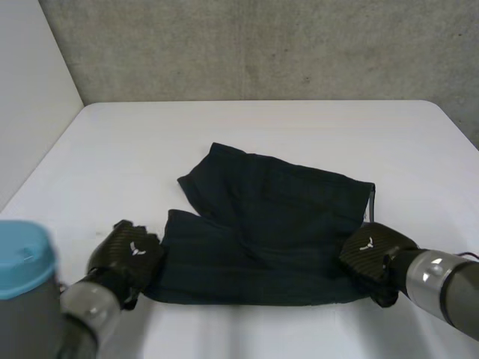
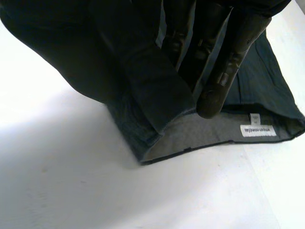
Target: Fold the shorts.
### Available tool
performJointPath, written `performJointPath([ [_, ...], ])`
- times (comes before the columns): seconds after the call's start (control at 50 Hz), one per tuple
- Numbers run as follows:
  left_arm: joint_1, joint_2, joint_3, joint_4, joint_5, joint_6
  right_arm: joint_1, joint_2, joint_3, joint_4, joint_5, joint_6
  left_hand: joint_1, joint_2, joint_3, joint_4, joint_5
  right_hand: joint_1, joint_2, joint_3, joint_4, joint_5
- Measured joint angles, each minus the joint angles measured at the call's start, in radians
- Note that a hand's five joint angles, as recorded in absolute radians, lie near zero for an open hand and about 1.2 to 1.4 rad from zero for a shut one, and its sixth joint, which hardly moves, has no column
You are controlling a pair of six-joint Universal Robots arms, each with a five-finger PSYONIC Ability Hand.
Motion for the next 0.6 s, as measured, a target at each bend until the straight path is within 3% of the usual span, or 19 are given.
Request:
performJointPath([
  [0.14, 0.003, -0.251, 0.206, 0.131, -0.012, 0.003, 0.042, 0.165, -0.139, -0.101, 0.08, 0.022, 0.0, 0.0, 0.0, 0.0, 0.0, 0.0, 0.0, 0.0, 0.0, 0.0],
  [0.3, 0.059, -0.404, 0.635, 0.262, -0.006, 0.077, 0.093, 0.274, -0.551, -0.259, 0.199, 0.025, 0.0, 0.0, 0.0, 0.0, 0.0, 0.0, 0.0, 0.0, 0.0, 0.0],
  [0.42, 0.086, -0.396, 0.966, 0.53, 0.0, 0.136, 0.099, 0.268, -0.9, -0.52, 0.176, 0.035, 0.0, 0.0, 0.001, 0.001, 0.0, 0.0, 0.0, 0.0, 0.0, 0.0],
  [0.52, 0.094, -0.368, 1.059, 0.715, 0.011, 0.121, 0.102, 0.253, -0.984, -0.699, 0.126, 0.052, 0.0, 0.0, 0.001, 0.001, 0.0, 0.0, 0.0, 0.0, 0.0, 0.0],
  [0.6, 0.104, -0.349, 1.043, 0.755, 0.018, 0.068, 0.105, 0.252, -0.962, -0.731, 0.121, 0.059, 0.0, 0.0, 0.001, 0.001, 0.0, 0.0, 0.0, 0.0, 0.0, 0.0],
])
